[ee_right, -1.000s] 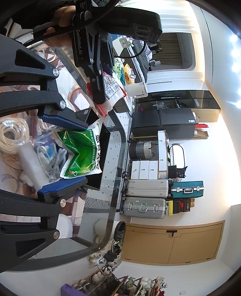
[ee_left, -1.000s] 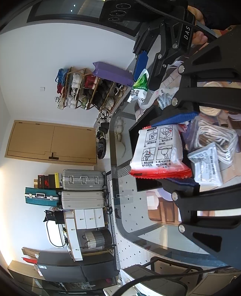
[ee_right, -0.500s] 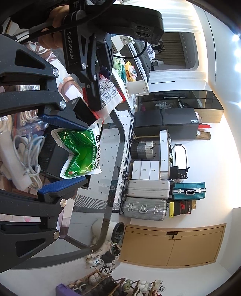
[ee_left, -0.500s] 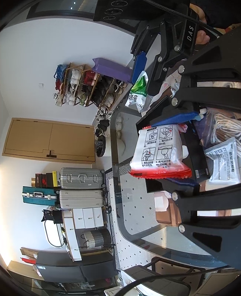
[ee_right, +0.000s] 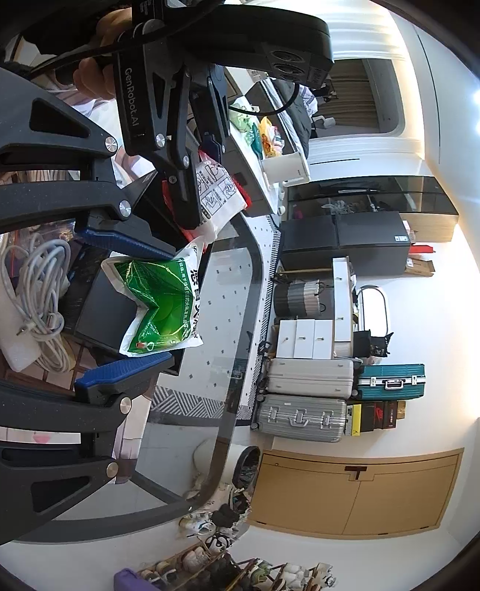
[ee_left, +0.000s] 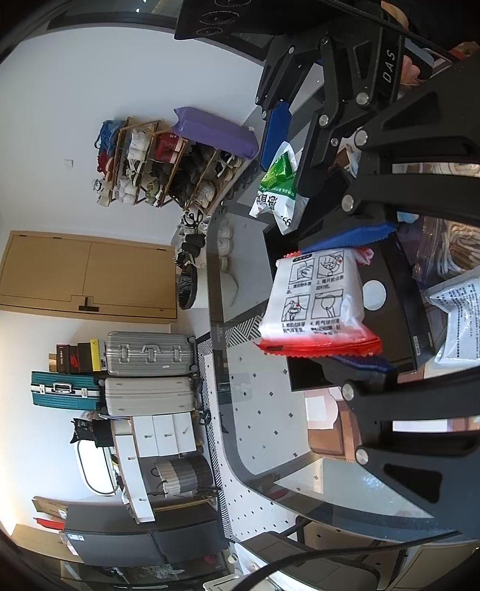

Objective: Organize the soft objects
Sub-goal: 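Lower both packets into the black box and open both grippers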

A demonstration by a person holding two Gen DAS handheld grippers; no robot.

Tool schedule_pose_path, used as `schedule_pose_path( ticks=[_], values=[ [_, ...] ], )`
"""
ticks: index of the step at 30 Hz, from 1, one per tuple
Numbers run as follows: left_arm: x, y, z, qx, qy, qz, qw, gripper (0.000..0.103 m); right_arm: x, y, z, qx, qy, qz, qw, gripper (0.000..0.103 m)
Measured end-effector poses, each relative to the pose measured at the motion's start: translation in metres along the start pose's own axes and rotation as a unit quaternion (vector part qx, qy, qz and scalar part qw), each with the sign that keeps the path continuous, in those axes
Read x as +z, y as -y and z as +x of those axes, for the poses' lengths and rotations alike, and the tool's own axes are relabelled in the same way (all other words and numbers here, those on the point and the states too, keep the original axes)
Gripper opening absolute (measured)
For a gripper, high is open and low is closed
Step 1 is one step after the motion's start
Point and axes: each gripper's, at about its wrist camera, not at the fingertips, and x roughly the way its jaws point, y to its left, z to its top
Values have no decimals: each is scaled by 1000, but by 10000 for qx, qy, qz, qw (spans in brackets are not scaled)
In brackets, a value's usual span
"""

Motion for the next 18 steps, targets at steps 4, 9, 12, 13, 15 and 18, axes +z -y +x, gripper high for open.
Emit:
schedule_pose_path(
  ticks=[4,9,12,13,15,18],
  values=[
    [-5,-2,10,37,-100,30,9999,47,1,2,11,-18,-101,-50,9999,51],
    [-6,-1,22,55,-228,49,9997,47,3,5,26,-40,-268,-68,9996,51],
    [-7,0,28,69,-289,89,9995,47,4,5,33,-28,-367,-124,9992,51],
    [-7,0,30,70,-308,104,9994,47,4,5,36,-31,-387,-139,9991,51],
    [-9,0,34,119,-334,126,9993,47,3,5,40,-55,-445,-155,9989,51],
    [-11,1,37,148,-401,142,9990,47,2,6,42,-179,-460,-183,9986,51]
  ],
)
